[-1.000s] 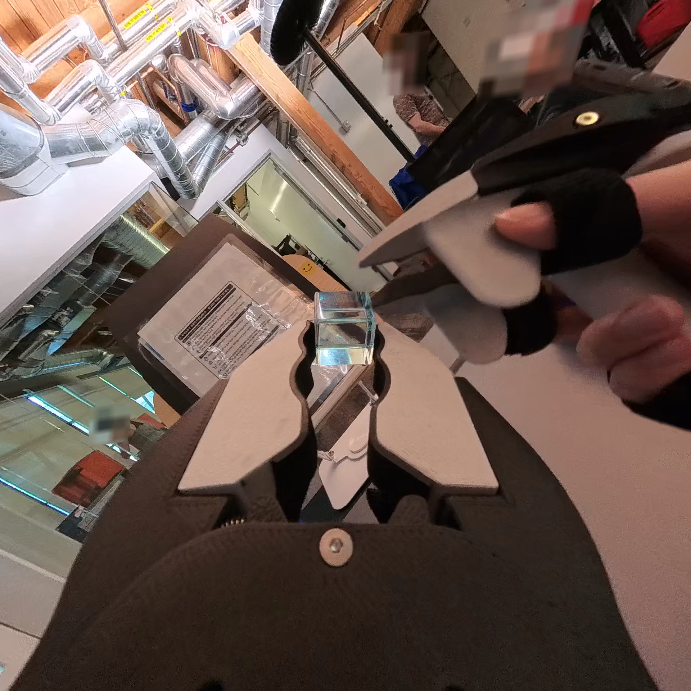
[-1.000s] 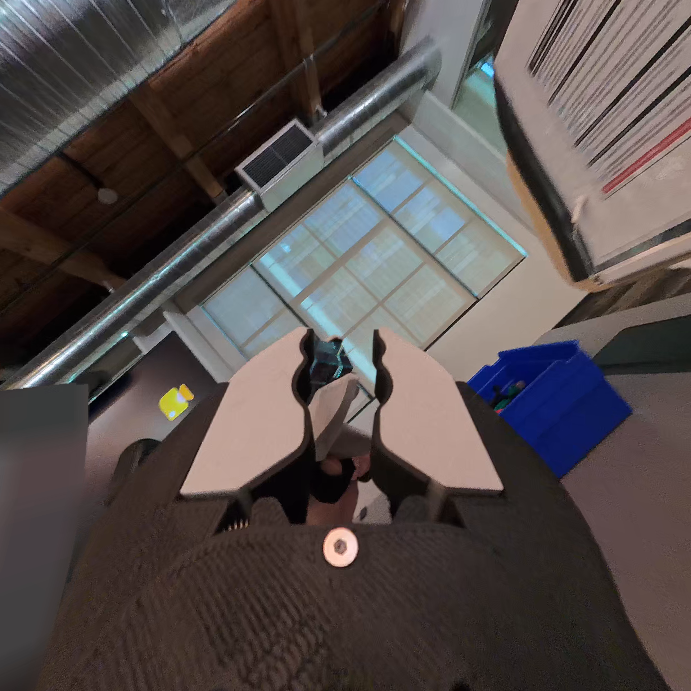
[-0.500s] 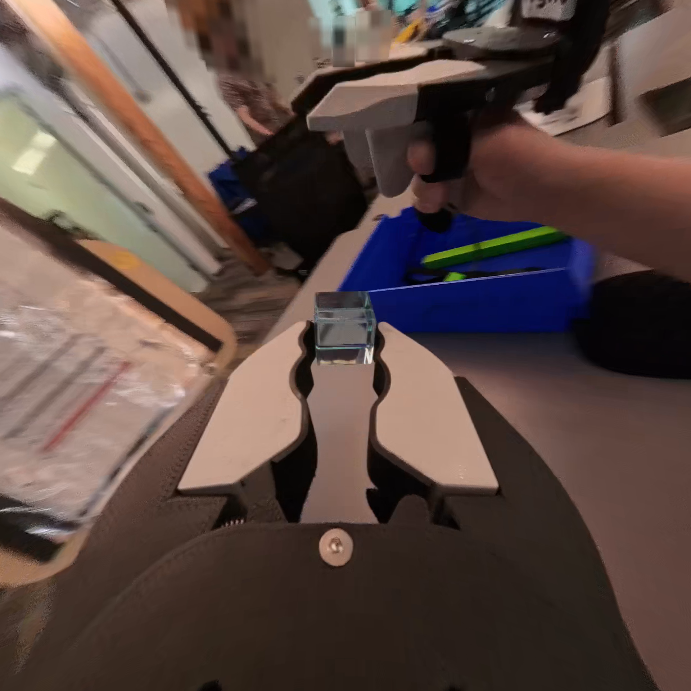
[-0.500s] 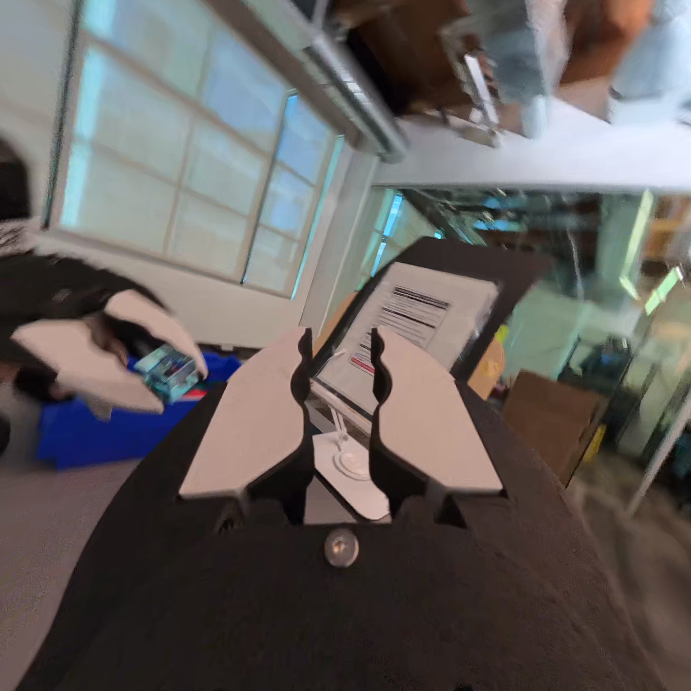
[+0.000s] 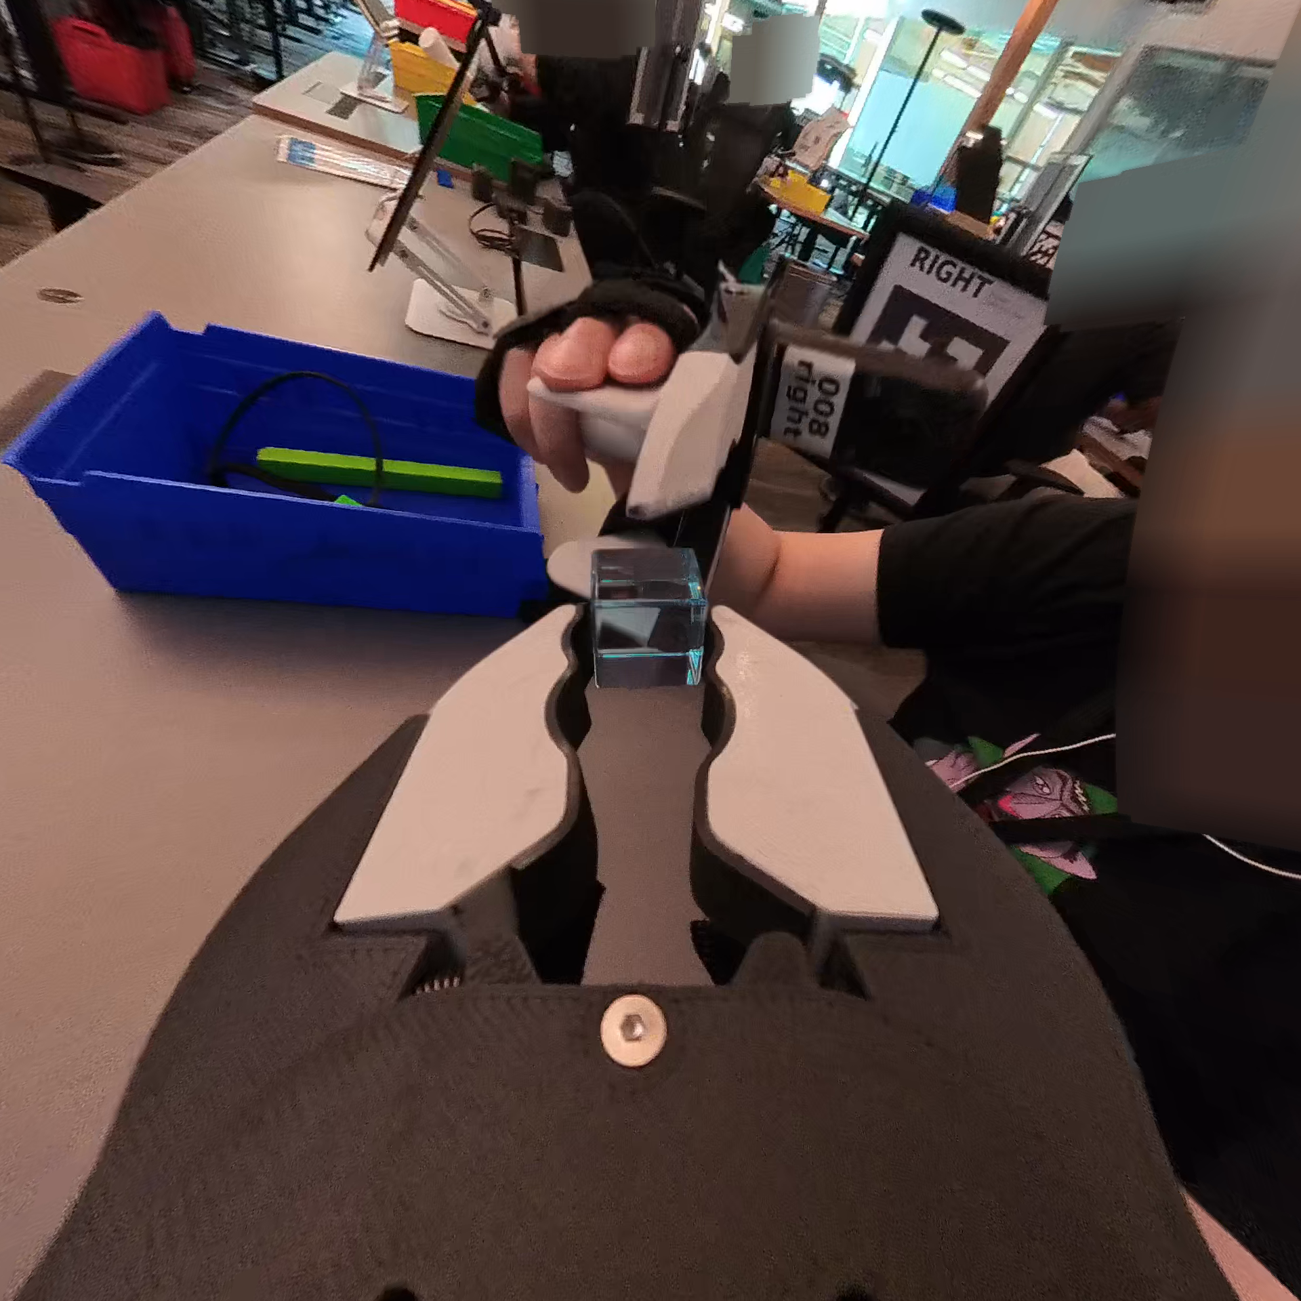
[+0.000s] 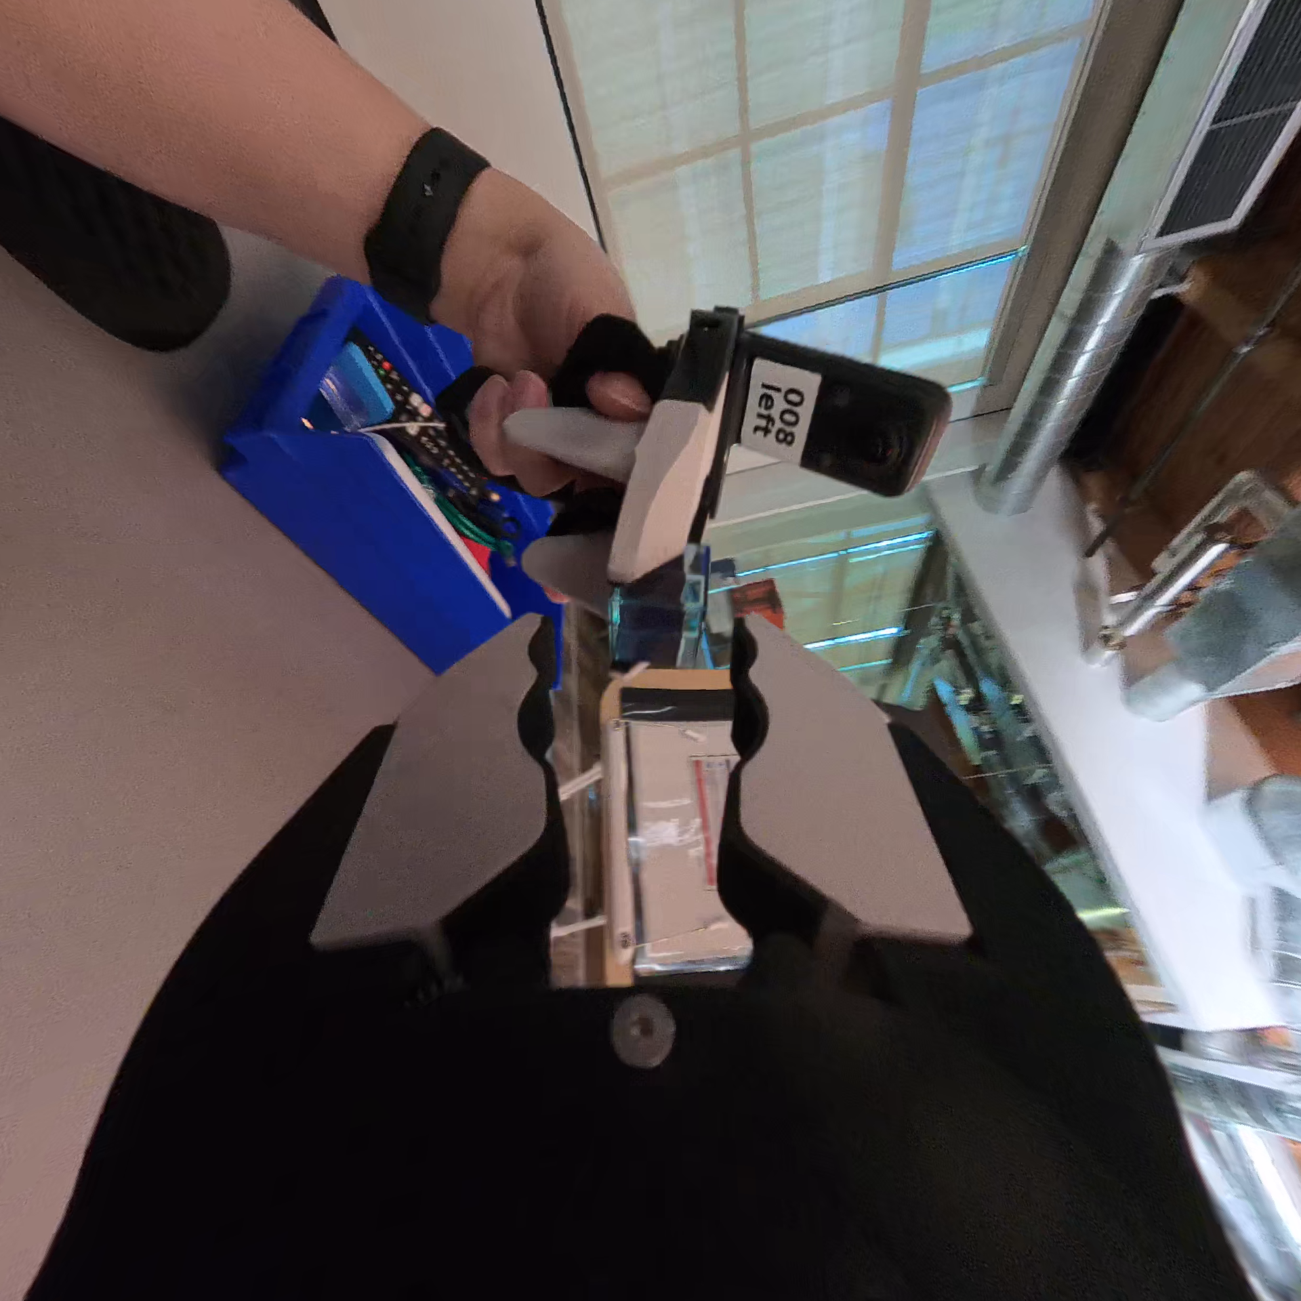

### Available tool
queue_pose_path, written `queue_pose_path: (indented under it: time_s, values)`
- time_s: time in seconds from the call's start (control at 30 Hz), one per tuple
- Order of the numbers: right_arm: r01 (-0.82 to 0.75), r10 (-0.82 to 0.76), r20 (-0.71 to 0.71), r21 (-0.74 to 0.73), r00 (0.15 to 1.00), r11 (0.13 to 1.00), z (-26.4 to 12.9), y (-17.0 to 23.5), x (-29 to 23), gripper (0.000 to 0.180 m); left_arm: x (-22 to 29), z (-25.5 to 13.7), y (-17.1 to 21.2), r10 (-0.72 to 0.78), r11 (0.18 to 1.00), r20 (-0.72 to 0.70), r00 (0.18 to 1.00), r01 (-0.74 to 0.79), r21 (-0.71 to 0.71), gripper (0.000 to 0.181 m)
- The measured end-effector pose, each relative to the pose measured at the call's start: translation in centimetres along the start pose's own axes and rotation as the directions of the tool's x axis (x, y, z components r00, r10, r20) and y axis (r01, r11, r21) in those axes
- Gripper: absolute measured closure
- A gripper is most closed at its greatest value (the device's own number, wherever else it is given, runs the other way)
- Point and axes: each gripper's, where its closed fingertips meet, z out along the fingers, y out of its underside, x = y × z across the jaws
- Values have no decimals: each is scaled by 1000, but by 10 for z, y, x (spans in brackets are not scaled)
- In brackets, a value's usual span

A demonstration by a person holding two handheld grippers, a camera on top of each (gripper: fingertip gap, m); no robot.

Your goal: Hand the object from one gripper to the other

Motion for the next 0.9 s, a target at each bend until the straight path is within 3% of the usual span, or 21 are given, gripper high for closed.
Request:
queue_pose_path:
  time_s: [0.13, 0.23, 0.4, 0.5, 0.6, 0.73, 0.9]
  values:
    - [67, -67, -48, -15, 997, 998, 8, -7, -1, 145, 6, 8, 5, -4, 999, -31, 1000, 2, -40, 153]
    - [20, -25, -70, -68, 997, 998, 9, 0, 5, 150, 0, 8, -1, -32, 999, 1, 999, 32, -2, 147]
    - [17, -87, -251, -270, 964, 963, 1, 36, 37, 150, -40, -5, -16, 29, 996, 301, 953, -52, 69, 122]
    - [-38, -126, -378, -398, 917, 917, -15, 68, 61, 150, -58, -24, -31, 75, 983, 482, 873, -145, 110, 110]
    - [-138, -100, -457, -458, 884, 878, -32, 103, 72, 150, -69, -44, -45, 109, 960, 642, 759, -249, 132, 111]
    - [-231, -66, -497, -511, 865, 828, -40, 139, 67, 151, -78, -65, -58, 149, 924, 798, 584, -369, 97, 112]
    - [-217, -121, -481, -589, 869, 779, -27, 144, 55, 150, -86, -63, -59, 183, 907, 895, 407, -421, 6, 111]
